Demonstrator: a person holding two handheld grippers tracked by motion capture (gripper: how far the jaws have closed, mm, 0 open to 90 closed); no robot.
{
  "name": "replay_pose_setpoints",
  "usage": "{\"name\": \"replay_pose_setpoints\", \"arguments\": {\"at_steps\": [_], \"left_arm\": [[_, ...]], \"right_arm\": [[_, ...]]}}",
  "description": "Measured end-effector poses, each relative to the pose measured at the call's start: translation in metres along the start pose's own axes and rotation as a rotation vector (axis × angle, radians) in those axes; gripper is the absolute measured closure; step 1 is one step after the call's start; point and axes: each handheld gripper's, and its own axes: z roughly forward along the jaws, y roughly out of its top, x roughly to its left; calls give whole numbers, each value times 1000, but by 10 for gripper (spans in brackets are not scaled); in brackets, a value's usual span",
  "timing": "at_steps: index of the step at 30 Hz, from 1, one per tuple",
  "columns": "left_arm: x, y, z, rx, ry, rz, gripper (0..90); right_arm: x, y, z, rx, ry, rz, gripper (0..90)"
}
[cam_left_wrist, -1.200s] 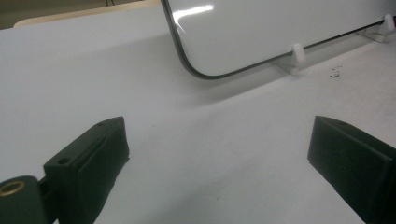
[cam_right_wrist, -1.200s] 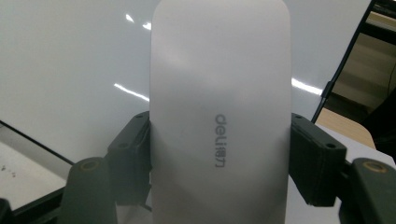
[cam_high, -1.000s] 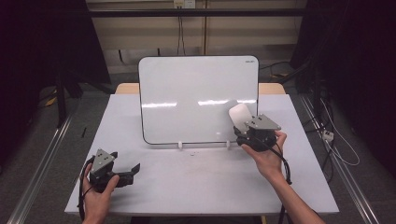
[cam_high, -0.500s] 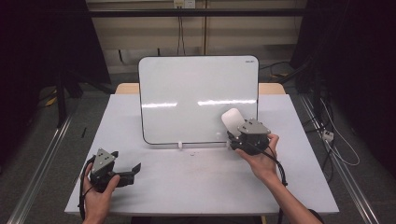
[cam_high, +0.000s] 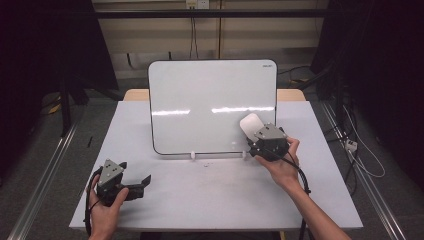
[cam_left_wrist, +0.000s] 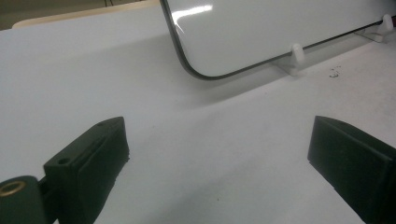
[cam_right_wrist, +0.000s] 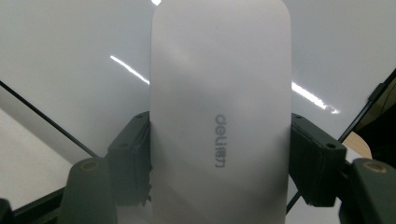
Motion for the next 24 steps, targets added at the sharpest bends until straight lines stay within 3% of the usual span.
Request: {"name": "replay_pose_setpoints", "arguments": {"at_steps": [8,12,24], "left_arm": [[1,-1,0,10,6,-1,51],[0,0,0,8,4,1,50],[0,0,-1,5,8,2,50]], "right_arm": [[-7,-6,11,25,-5,14,314],[-3,-7,15,37,-23,-11,314],[-2,-8,16,36,-31,-13,311]]}}
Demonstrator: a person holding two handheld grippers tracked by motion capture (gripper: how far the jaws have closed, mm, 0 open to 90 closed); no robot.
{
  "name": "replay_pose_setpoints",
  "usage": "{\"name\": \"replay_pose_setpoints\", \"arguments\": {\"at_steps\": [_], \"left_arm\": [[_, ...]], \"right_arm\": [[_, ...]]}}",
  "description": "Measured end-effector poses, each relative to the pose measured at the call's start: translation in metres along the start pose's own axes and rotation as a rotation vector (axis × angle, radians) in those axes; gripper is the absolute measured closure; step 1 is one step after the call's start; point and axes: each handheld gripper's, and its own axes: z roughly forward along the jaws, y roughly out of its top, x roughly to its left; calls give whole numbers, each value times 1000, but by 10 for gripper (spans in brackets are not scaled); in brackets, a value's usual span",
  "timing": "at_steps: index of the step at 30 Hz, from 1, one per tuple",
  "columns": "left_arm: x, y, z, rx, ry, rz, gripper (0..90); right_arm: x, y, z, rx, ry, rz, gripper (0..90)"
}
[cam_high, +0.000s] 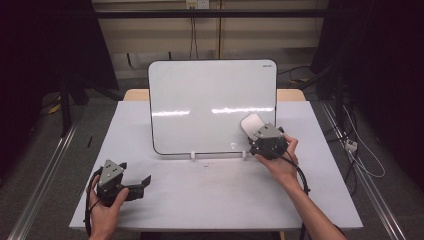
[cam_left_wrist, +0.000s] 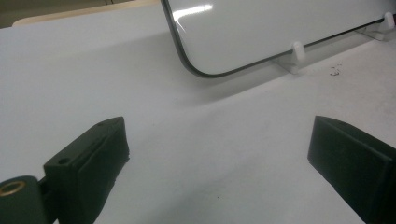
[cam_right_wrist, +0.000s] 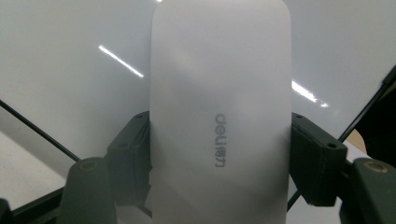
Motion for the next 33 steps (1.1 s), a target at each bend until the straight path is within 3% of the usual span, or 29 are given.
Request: {"name": "replay_pose_setpoints", "arguments": {"at_steps": [7,14,16,20,26,33], "left_arm": [[-1,0,-2,-7,2,-3,51],[-2,1,1,9,-4,1,50],[-2,2,1,9,-3,5,50],[0,1,1,9,6,-6,50],[-1,1,2,14,-4,1,50],[0,0,0,-1,-11,-5,50]], "right_arm": [[-1,-1,0,-2,13,12,303],[-6,-1,0,7,40,67,243],[-8,-2,1,10,26,92,168],[-11,-2,-1,-3,30,127,103],[-12,-2,-2,-18,51,156,53],[-13,-1,-4,-27,93,207,53]]}}
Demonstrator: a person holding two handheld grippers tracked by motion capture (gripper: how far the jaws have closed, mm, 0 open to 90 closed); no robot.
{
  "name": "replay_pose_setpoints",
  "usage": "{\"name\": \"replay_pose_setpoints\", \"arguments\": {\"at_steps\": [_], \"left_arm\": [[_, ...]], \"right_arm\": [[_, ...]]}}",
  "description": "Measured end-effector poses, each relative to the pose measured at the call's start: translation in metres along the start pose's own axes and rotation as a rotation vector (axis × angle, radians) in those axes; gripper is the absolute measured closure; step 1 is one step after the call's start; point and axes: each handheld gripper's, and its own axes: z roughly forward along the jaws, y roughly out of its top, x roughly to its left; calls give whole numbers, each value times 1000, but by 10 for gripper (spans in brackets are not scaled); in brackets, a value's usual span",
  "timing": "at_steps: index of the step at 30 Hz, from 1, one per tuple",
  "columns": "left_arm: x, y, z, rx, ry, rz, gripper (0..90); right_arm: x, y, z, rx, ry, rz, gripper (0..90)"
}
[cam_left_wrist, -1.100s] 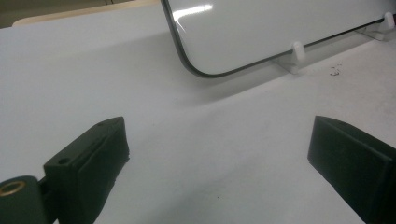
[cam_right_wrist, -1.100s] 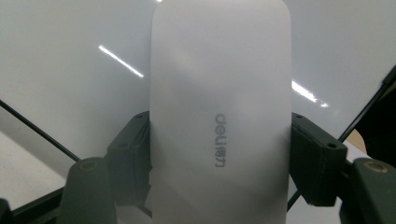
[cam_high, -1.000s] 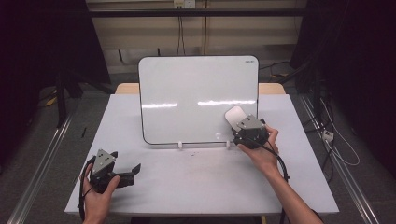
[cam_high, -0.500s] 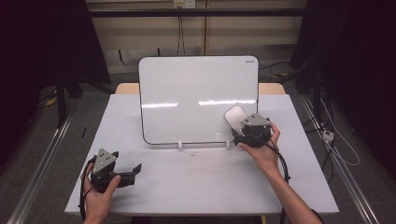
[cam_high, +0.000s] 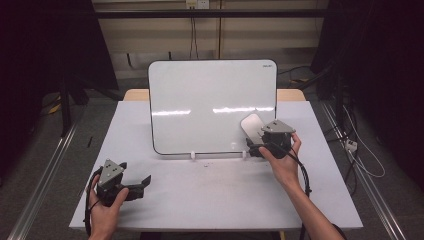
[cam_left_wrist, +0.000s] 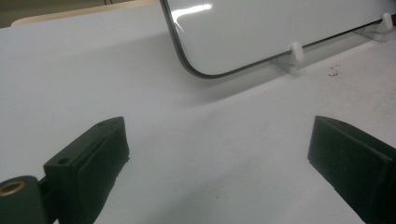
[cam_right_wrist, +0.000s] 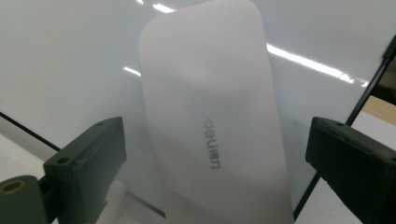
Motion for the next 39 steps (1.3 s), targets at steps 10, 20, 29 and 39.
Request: {"name": "replay_pose_setpoints", "arguments": {"at_steps": [10,20,29,39], "left_arm": [[4,-1,0,11,1,-8,50],[4,-2,2,11,11,-19,51],[6,0,3,-2,16,-36,51],[5,4,6,-12,12,-38,51]], "right_arm": [[-2,2,-6,1,27,47,53],[-2,-7,-12,1,24,71,56],[-4,-13,-24,-31,-3,59,66],[-9,-27,-43,-64,-16,84,71]]}}
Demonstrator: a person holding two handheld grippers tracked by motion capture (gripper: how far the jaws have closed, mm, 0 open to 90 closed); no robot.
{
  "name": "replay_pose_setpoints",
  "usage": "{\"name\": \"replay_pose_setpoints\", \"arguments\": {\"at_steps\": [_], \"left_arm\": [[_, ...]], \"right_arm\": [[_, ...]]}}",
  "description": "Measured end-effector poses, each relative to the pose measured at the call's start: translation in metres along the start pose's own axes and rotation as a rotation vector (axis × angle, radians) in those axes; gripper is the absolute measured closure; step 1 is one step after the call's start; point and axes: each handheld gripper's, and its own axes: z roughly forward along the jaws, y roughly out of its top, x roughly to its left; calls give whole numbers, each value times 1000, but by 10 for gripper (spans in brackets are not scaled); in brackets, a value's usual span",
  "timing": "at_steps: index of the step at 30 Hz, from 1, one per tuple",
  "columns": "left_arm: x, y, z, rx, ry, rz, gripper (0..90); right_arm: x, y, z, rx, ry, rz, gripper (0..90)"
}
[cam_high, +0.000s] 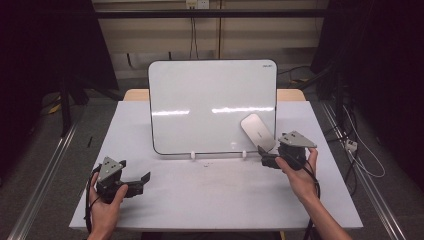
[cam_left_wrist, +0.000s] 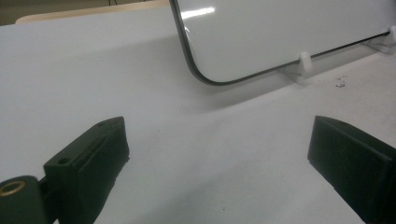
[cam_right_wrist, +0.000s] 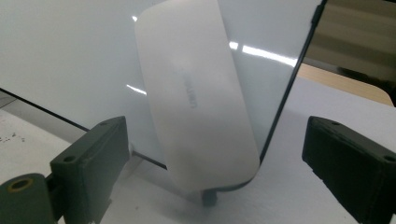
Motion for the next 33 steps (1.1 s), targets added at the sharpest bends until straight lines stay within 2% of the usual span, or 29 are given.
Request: {"name": "replay_pose_setpoints", "arguments": {"at_steps": [10,22,33], "left_arm": [[0,2,3,-3,9,-7,51],[0,2,0,-20,3,-8,51],[-2,2,1,-17,11,-6,51]], "right_arm": [[-13,-15,-17,-14,-26,60,71],[-15,-36,-32,-26,-32,112,78],[-16,-49,-43,-24,-50,121,78]]}}
